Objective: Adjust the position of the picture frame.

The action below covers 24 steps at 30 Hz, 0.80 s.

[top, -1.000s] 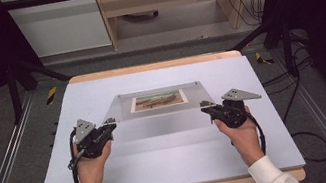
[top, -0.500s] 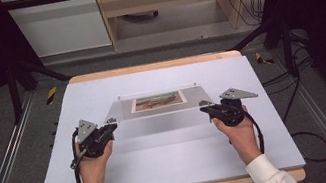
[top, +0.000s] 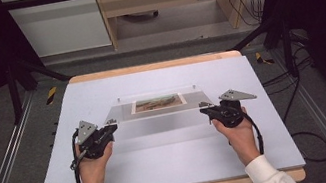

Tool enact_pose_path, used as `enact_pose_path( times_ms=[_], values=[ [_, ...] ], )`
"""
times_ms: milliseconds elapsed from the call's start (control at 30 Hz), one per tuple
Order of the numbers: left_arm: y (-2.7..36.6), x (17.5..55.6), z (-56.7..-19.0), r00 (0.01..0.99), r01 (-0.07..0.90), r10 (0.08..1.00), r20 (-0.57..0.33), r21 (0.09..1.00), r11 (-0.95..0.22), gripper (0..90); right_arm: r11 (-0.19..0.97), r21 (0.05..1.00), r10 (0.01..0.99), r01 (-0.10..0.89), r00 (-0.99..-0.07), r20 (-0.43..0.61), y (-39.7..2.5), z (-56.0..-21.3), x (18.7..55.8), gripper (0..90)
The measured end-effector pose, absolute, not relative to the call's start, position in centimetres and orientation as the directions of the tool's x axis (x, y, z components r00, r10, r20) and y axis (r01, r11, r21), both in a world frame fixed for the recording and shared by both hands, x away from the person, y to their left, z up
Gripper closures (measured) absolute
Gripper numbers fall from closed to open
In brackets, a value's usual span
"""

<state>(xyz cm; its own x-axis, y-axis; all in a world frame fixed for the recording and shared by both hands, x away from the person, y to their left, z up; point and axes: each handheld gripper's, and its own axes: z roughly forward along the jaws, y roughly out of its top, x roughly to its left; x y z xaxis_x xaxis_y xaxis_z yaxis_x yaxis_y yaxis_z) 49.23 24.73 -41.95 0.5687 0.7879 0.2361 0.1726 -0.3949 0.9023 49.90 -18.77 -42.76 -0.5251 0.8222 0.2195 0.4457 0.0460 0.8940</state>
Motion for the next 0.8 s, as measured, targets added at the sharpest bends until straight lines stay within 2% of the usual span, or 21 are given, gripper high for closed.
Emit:
enact_pose_path(
  times_ms=[333, 633, 800],
  values=[
    [24.5, 49.1, -42.1, 0.588, 0.168, 0.770, 0.247, 0.894, -0.415, 81.8, 0.056, 0.895, 0.825, 0.442, -0.526, 0.207, -19.0, -42.7, 49.2, 83.6],
    [24.5, 48.9, -43.4, 0.642, 0.175, 0.702, 0.307, 0.833, -0.524, 81.9, 0.111, 0.869, 0.824, 0.483, -0.533, 0.191, -19.0, -44.6, 48.3, 84.2],
    [24.6, 48.9, -43.7, 0.652, 0.173, 0.688, 0.319, 0.821, -0.545, 82.1, 0.112, 0.862, 0.826, 0.494, -0.529, 0.196, -18.9, -45.1, 48.1, 84.5]
  ],
)
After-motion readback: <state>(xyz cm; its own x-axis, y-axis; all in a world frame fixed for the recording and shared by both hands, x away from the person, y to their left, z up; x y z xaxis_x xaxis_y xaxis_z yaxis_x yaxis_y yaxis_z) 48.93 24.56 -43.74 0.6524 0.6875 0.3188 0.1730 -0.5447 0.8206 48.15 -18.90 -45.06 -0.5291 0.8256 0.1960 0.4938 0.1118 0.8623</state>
